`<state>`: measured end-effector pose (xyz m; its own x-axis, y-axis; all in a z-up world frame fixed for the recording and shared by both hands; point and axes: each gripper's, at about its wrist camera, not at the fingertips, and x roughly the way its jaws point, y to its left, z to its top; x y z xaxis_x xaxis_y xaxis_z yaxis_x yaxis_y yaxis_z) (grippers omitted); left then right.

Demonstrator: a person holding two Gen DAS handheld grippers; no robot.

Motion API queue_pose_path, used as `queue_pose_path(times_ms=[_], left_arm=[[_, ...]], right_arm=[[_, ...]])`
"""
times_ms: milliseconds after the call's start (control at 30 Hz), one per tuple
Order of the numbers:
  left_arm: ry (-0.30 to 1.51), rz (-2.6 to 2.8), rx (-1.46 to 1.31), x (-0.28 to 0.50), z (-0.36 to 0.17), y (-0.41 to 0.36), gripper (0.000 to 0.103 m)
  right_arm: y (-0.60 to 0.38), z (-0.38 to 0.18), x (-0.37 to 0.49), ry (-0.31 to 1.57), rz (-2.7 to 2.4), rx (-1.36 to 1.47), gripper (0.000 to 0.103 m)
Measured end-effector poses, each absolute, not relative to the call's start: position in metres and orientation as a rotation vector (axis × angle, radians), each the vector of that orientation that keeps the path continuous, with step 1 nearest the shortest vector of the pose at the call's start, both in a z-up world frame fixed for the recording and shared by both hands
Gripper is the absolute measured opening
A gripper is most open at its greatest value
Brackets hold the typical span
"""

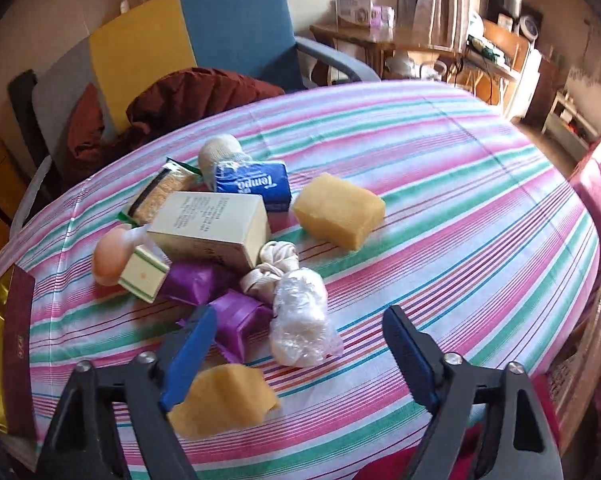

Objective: Organize objects
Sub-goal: 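Grasp the yellow sponge with the left tool while the right tool grasps the wrapped white ball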

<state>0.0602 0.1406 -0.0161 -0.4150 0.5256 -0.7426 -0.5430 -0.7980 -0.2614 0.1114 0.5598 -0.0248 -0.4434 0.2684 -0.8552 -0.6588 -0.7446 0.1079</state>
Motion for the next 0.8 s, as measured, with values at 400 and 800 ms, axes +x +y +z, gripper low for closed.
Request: queue_pose_path(times_ms=[400,800], left_arm=[[0.055,2.02,-1.136,0.06,-0.017,0.206,0.06],[0.245,1.728,-1.018,0.078,-0.029,0.334,0.08]], right_arm=[[0.59,-0.066,0.099,0.848,2.181,-1.36,0.037],[0.599,-0.042,0.125,1.089,2.31,-1.047,0.037]])
